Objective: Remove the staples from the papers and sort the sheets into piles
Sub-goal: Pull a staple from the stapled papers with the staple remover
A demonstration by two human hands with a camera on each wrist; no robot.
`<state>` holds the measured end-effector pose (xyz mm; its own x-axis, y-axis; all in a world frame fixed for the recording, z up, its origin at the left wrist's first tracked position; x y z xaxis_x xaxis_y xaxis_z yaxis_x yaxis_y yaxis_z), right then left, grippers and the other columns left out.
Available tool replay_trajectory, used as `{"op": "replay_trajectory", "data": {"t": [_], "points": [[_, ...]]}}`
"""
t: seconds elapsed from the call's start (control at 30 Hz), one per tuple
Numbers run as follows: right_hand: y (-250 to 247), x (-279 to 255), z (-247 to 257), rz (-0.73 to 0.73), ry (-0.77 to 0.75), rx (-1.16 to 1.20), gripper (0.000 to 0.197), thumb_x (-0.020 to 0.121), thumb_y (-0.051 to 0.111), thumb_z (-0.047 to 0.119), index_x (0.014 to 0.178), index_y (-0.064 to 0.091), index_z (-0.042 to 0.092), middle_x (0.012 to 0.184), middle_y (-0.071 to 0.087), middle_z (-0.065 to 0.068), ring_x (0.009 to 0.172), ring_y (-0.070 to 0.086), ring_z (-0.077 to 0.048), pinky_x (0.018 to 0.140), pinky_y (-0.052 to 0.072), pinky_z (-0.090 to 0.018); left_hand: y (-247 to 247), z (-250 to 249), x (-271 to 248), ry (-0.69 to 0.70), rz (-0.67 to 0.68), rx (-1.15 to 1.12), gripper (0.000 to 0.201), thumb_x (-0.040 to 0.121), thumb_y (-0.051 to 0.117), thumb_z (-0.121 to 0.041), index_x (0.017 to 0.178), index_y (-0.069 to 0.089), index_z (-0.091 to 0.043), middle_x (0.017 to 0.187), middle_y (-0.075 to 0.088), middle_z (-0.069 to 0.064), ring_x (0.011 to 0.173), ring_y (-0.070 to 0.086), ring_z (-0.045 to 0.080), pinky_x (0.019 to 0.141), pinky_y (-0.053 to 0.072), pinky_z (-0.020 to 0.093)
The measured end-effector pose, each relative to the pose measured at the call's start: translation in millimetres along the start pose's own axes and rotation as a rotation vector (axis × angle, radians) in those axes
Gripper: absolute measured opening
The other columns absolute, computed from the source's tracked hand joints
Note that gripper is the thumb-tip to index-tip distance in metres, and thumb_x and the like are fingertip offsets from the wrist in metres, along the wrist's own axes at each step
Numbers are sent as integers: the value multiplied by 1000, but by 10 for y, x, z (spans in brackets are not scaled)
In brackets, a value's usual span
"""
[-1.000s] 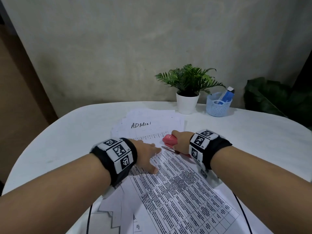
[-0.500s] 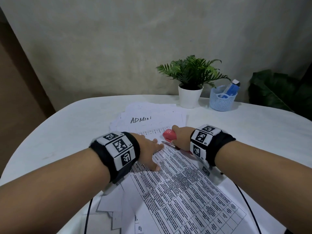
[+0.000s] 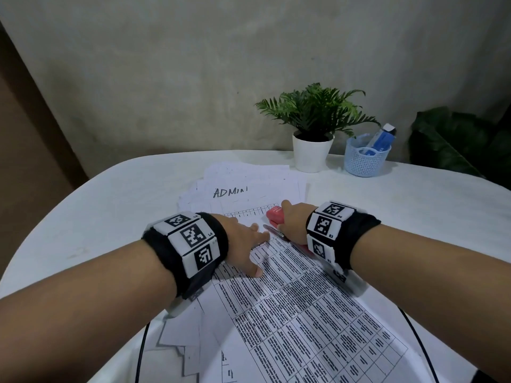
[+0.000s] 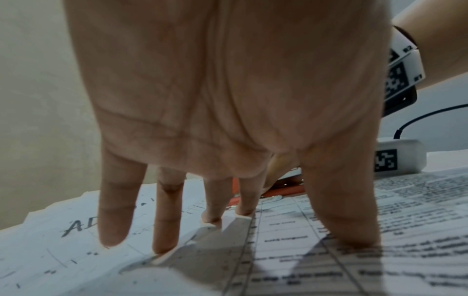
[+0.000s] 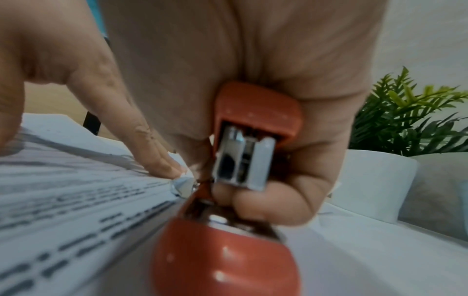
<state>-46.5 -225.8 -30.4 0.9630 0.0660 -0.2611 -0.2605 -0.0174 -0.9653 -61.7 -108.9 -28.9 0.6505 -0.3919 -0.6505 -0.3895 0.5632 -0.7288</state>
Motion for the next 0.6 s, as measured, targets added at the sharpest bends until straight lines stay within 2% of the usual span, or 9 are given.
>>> {"op": "replay_trajectory", "data": {"t": [0.07, 0.23, 0.33, 0.4, 0.47, 0.5, 0.53, 0.57, 0.6], "points": [[-17, -25, 36, -6, -17, -42, 39, 100, 31, 32, 126, 37, 4, 124, 51, -14, 110, 55, -29, 89, 43, -35, 2, -2, -5, -3, -4, -1, 84, 90, 42, -63, 151, -5, -33, 160, -7, -4, 145, 12, 35, 111, 24, 52], [-40, 10, 107, -3, -13, -90, 39, 99, 32, 30, 125, 42, 3, 125, 51, -13, 111, 55, -28, 95, 45, -35, 8, 7, -1, -10, -32, -5, 83, 89, 43, -63, 152, -3, -34, 161, -7, -5, 144, 18, 33, 110, 27, 49], [-53, 56, 145, -7, -70, -140, 35, 99, 31, 22, 124, 48, 6, 118, 56, -13, 105, 58, -27, 84, 46, -31, -1, 7, -2, -10, -33, -11, 84, 89, 44, -63, 152, -3, -33, 160, -7, -5, 143, 22, 31, 110, 27, 47], [-80, 47, 116, 20, -69, -120, 33, 98, 38, 19, 124, 51, 5, 112, 58, -13, 102, 59, -27, 80, 46, -31, -6, 4, -2, -8, -32, -19, 85, 89, 45, -62, 152, -3, -33, 160, -7, -5, 142, 26, 30, 109, 30, 46], [-104, 22, 53, 45, -49, -56, 33, 97, 43, 19, 125, 53, 4, 122, 56, -14, 101, 54, -25, 67, 42, -28, -9, 12, -3, -9, -29, -29, 84, 89, 45, -63, 152, -3, -33, 160, -7, -5, 141, 27, 30, 108, 31, 46], [-110, 10, 23, 56, -48, -36, 30, 97, 43, 21, 121, 55, 8, 121, 57, -14, 94, 50, -22, 57, 36, -23, -7, 15, -5, -8, -30, -29, 84, 89, 44, -63, 152, -3, -34, 160, -7, -5, 141, 27, 31, 108, 31, 47], [-96, 18, -10, 72, -39, -33, 21, 97, 44, 22, 111, 57, 14, 112, 57, -13, 89, 44, -19, 52, 30, -20, -3, 13, -9, -3, -32, -27, 84, 89, 44, -63, 152, -3, -34, 160, -7, -5, 142, 26, 31, 108, 31, 47], [-99, 14, -26, 81, -25, -25, 10, 97, 45, 23, 98, 53, 18, 102, 53, -10, 87, 42, -17, 50, 27, -17, 1, 8, -12, 0, -37, -24, 83, 89, 43, -64, 152, -3, -34, 160, -7, -5, 141, 26, 32, 108, 30, 47], [-97, 22, -27, 78, -19, -29, 9, 97, 45, 24, 90, 46, 18, 95, 48, -7, 85, 41, -17, 50, 28, -17, 8, 1, -17, 2, -39, -21, 83, 89, 42, -64, 152, -3, -34, 160, -7, -5, 141, 27, 32, 108, 30, 47]]}}
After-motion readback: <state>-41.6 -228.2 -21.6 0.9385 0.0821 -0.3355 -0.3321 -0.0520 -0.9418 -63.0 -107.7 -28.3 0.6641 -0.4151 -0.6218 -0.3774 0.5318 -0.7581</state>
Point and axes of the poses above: each hand's wrist, its own x-axis towards the middle knuckle, its own y-axis out of the palm, z = x × y, the point moved 4 cm from there along x, towards the middle knuckle
